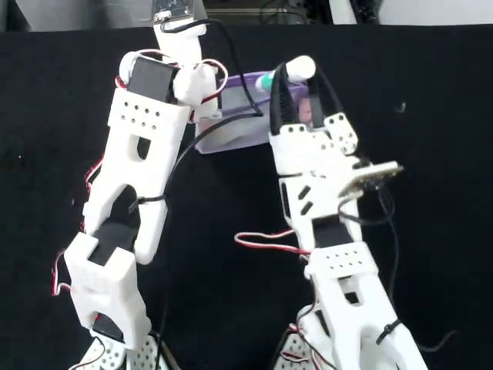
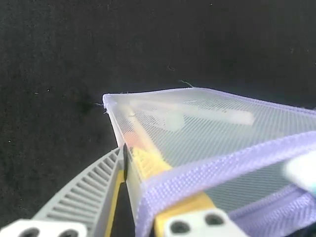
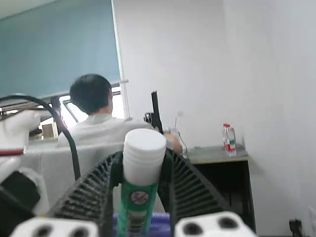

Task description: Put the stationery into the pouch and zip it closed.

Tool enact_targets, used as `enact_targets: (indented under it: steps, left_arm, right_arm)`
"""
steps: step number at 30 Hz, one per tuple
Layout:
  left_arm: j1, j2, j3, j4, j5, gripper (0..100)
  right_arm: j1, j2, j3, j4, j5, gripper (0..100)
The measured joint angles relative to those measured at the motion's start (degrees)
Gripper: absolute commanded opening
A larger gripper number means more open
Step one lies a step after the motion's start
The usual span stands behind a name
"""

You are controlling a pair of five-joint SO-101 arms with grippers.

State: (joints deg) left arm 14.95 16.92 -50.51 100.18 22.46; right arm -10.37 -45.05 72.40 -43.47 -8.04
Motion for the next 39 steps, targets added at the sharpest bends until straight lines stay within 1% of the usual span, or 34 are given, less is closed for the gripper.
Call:
enact_targets:
  steps: [2,4,6,9,13,16,22,24,26,30,35,37,39]
  left_arm:
    - [-0.5,0.0,0.0,0.0,0.0,3]
    - [-1.0,0.0,0.0,0.0,0.0,3]
    - [-1.1,0.0,0.0,0.0,0.0,3]
    - [-1.8,-0.1,1.0,-0.2,0.0,3]
    - [-2.2,-0.7,2.2,-0.3,0.1,3]
    - [-2.2,-0.7,2.2,-0.3,0.1,3]
    - [-2.2,-0.7,2.2,-0.3,0.1,3]
    - [-2.8,-0.7,2.3,-0.3,0.1,3]
    - [-3.3,-0.7,2.3,-0.3,0.1,3]
    - [-4.5,-0.7,2.4,-0.3,0.1,3]
    - [-6.9,-0.9,2.7,0.0,0.4,3]
    - [-7.4,-0.9,2.7,0.1,0.5,3]
    - [-7.9,-0.9,2.9,0.1,0.5,3]
  right_arm:
    - [-0.9,0.0,-0.2,4.1,0.0,2.1]
    - [-2.5,0.1,-0.2,7.9,0.0,6.2]
    - [-4.5,0.1,-0.2,10.4,1.9,10.3]
    - [-6.8,0.0,-0.4,12.1,5.2,15.3]
    - [-7.9,-0.1,-1.1,14.0,5.8,23.0]
    - [-8.1,-0.2,-1.1,14.3,6.2,26.9]
    - [-8.1,-0.2,-2.0,15.3,6.3,27.6]
    - [-7.2,-0.1,-3.2,17.5,7.0,27.6]
    - [-6.6,-0.1,-5.3,21.3,8.6,27.6]
    - [-4.0,-2.2,-10.9,33.0,11.4,27.6]
    - [0.1,-7.7,-16.3,46.3,12.6,27.6]
    - [1.4,-9.7,-16.3,49.8,14.0,27.6]
    - [2.3,-10.9,-15.2,50.4,15.5,27.6]
